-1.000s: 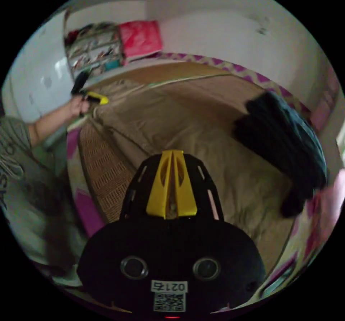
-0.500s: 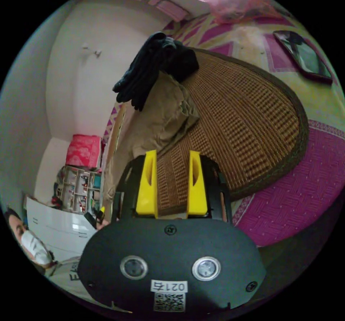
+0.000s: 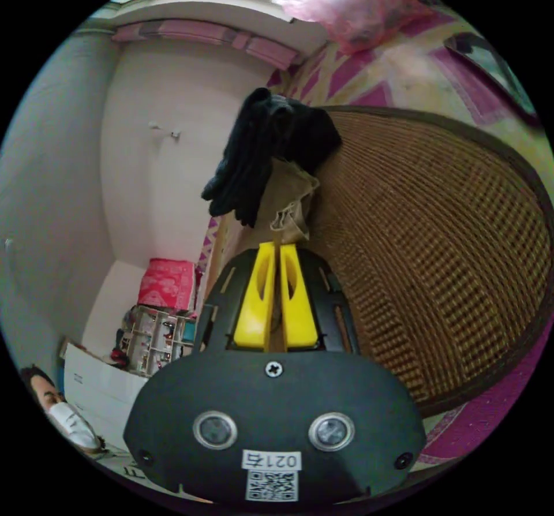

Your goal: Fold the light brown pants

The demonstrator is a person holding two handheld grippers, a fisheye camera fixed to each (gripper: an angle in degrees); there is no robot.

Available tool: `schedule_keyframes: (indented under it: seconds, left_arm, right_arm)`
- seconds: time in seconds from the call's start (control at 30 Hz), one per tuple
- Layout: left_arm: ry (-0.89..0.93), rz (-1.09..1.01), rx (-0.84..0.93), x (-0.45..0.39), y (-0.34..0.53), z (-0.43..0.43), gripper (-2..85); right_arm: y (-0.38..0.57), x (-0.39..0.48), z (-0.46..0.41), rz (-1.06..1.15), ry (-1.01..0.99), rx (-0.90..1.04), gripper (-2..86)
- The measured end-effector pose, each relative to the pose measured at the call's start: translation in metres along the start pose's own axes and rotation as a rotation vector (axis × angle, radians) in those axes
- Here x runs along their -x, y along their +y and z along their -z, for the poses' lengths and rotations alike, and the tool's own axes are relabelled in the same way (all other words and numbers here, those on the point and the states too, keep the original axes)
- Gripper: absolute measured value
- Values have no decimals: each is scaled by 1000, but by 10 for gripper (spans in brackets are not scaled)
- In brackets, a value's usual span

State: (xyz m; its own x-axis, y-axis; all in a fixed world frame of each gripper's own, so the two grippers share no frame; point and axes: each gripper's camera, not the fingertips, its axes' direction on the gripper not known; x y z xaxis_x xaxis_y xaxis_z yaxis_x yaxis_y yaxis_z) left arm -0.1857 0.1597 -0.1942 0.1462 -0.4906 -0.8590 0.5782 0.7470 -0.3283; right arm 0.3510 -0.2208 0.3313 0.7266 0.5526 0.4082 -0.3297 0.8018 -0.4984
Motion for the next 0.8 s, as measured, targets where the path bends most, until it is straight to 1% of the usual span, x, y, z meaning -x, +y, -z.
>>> schedule_keyframes:
  seconds: [0.03,0.07,0.13,0.17,0.23,0.27,0.33,0.37,0.43,0.47,0.53,0.6,0.63,0.67,0.73,0.8]
  left_arm:
    - [-2,0,-7,-1,3,6,-10]
    - [-6,0,-10,-1,5,9,-10]
    - [-40,14,-14,-3,12,19,-10]
    - [-51,19,-11,-4,13,21,-10]
    - [-104,26,7,-7,20,24,-10]
    - [-118,23,12,-9,21,25,-10]
    - [-169,2,35,-16,28,25,-10]
    - [-179,-2,40,-17,29,25,-10]
    - [-197,-12,47,-23,35,25,-9]
    - [-194,-9,46,-23,36,26,-9]
    - [-166,7,30,-25,40,32,-9]
    - [-169,16,18,-25,42,39,-9]
    - [-201,28,6,-26,43,47,-8]
    - [-226,32,-3,-26,43,51,-8]
    - [-339,58,-40,-24,43,70,-5]
    - [-418,66,-77,-21,38,84,1]
  right_arm:
    - [1,33,-1,99,-5,-4,3]
    - [3,52,-3,150,2,-6,2]
    - [19,139,-19,398,22,-2,-1]
    - [26,162,-26,462,21,8,-1]
    - [68,250,-70,714,33,88,-2]
    - [82,271,-84,783,44,112,-2]
    - [149,334,-145,1023,117,186,-3]
    - [167,346,-161,1073,127,210,-3]
    - [240,372,-227,1220,152,308,-3]
    - [257,374,-245,1243,169,337,-3]
    - [313,363,-316,1292,265,479,-4]
    - [340,341,-360,1288,355,602,-4]
    - [348,332,-372,1270,378,631,-3]
    - [349,331,-372,1256,365,624,-3]
    - [351,340,-358,1247,335,553,-2]
    - [356,345,-356,1253,325,556,0]
